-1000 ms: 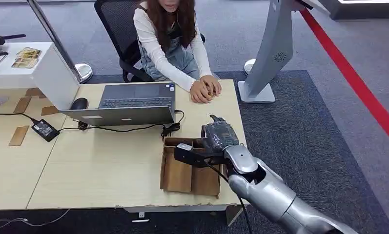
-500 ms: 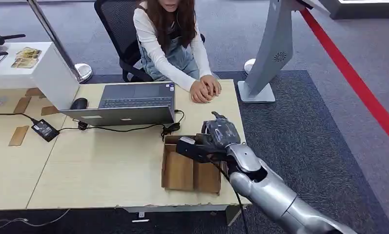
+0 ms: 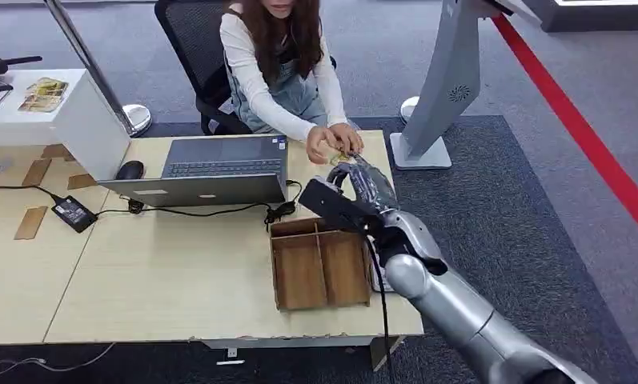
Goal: Pass the card to the sensor for recognition and then transmit it.
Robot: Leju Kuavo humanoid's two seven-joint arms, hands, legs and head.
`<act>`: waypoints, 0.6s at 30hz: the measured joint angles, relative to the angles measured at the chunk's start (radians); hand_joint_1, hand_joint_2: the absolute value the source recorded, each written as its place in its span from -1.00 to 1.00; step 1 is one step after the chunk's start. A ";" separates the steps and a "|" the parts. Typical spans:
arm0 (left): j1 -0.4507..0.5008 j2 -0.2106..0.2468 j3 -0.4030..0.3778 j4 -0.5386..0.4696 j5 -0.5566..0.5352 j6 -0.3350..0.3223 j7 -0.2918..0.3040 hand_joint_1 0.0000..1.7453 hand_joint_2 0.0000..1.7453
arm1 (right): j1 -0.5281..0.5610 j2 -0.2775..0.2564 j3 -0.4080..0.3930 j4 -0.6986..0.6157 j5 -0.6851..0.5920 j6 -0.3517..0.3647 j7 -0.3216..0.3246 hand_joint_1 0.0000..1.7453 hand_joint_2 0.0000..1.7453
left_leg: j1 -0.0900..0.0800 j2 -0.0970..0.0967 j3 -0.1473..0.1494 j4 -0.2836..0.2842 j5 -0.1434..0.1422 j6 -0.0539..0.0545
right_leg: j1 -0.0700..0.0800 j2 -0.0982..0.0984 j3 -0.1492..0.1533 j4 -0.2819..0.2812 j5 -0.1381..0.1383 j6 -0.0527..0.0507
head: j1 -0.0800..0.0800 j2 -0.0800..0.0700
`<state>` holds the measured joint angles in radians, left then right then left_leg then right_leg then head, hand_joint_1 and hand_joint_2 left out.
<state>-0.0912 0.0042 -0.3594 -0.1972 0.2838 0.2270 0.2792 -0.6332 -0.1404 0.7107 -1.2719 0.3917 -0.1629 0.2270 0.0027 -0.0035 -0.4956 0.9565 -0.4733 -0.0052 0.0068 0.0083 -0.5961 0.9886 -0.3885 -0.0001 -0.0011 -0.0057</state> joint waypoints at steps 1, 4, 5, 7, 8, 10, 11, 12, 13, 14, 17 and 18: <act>0.000 0.000 0.000 0.000 -0.002 0.000 0.000 -1.00 -1.00 | -0.006 0.001 -0.006 -0.004 -0.014 -0.008 -0.006 0.54 1.00 | 0.000 0.000 0.000 0.000 0.000 0.000 | 0.000 0.000 0.000 0.000 0.000 0.000 | 0.000 0.000; 0.000 0.000 0.000 0.000 -0.003 -0.003 -0.006 -1.00 -1.00 | -0.033 0.007 -0.021 -0.013 -0.033 -0.029 -0.018 0.56 1.00 | 0.000 0.000 0.000 0.000 0.000 0.000 | 0.000 0.000 0.000 0.000 0.000 0.000 | 0.000 0.000; 0.000 0.000 0.000 0.000 -0.005 -0.005 -0.010 -1.00 -1.00 | -0.044 0.009 -0.024 -0.016 -0.036 -0.041 -0.022 0.58 1.00 | 0.000 0.000 0.000 0.000 0.000 0.000 | 0.000 0.000 0.000 0.000 0.000 0.000 | 0.000 0.000; 0.000 0.000 0.000 0.000 -0.007 -0.008 -0.016 -1.00 -1.00 | -0.076 0.016 -0.030 -0.018 -0.042 -0.068 -0.031 0.64 1.00 | 0.000 0.000 0.000 0.000 0.000 0.000 | 0.000 0.000 0.000 0.000 0.000 0.000 | 0.000 0.000; 0.000 -0.001 0.000 0.000 -0.010 -0.009 -0.018 -1.00 -1.00 | -0.095 0.020 -0.032 -0.017 -0.041 -0.080 -0.032 0.70 1.00 | 0.000 0.000 0.000 0.000 0.000 0.000 | 0.000 0.000 0.000 0.000 0.000 0.000 | 0.000 0.000; 0.000 -0.001 0.000 0.000 -0.016 -0.012 -0.023 -1.00 -1.00 | -0.131 0.027 -0.035 -0.012 -0.033 -0.107 -0.034 0.72 1.00 | 0.000 0.000 -0.001 0.000 0.000 0.000 | 0.000 0.000 0.000 0.000 0.000 0.000 | 0.000 0.000; 0.000 -0.001 -0.001 0.000 -0.020 -0.014 -0.027 -1.00 -1.00 | -0.150 0.034 -0.040 -0.005 -0.032 -0.124 -0.040 0.76 1.00 | 0.000 0.000 -0.001 0.000 0.000 0.000 | 0.000 0.000 0.000 0.000 0.000 0.000 | 0.000 0.000; 0.000 -0.001 -0.002 0.000 -0.023 -0.018 -0.031 -1.00 -1.00 | -0.176 0.041 -0.042 0.010 -0.033 -0.143 -0.048 0.78 1.00 | 0.000 0.000 -0.001 0.000 0.000 0.000 | 0.000 0.000 -0.001 0.000 0.000 0.000 | 0.000 0.000; 0.000 -0.001 -0.002 0.000 -0.027 -0.018 -0.037 -1.00 -1.00 | -0.206 0.048 -0.044 0.033 -0.033 -0.162 -0.061 0.78 1.00 | 0.000 0.000 -0.001 0.000 0.000 0.000 | 0.000 0.000 -0.001 0.000 0.000 0.000 | 0.000 0.000; -0.001 -0.001 -0.002 0.000 -0.031 -0.019 -0.041 -1.00 -1.00 | -0.241 0.059 -0.047 0.064 -0.036 -0.177 -0.071 0.78 1.00 | 0.000 0.000 -0.001 0.000 0.000 0.000 | 0.000 0.000 -0.001 0.000 0.000 0.000 | 0.000 0.000; -0.001 -0.001 -0.005 0.000 -0.038 -0.021 -0.050 -1.00 -1.00 | -0.318 0.091 -0.048 0.156 -0.042 -0.202 -0.096 0.82 1.00 | 0.000 0.000 -0.001 0.000 0.000 0.000 | 0.000 0.000 -0.001 0.000 0.000 0.000 | 0.000 0.000; -0.001 -0.001 -0.007 0.000 -0.040 -0.021 -0.052 -1.00 -1.00 | -0.337 0.101 -0.048 0.187 -0.042 -0.207 -0.099 0.84 1.00 | 0.000 0.000 -0.001 0.000 0.000 0.000 | 0.000 0.000 -0.001 0.000 0.000 0.000 | 0.000 0.000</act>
<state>-0.0921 0.0031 -0.3662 -0.1972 0.2441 0.2056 0.2274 -0.9699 -0.0389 0.6622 -1.0852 0.3494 -0.3696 0.1275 0.0029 -0.0036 -0.4968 0.9565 -0.4728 -0.0056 0.0068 0.0082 -0.5969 0.9891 -0.3884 -0.0002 -0.0015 -0.0057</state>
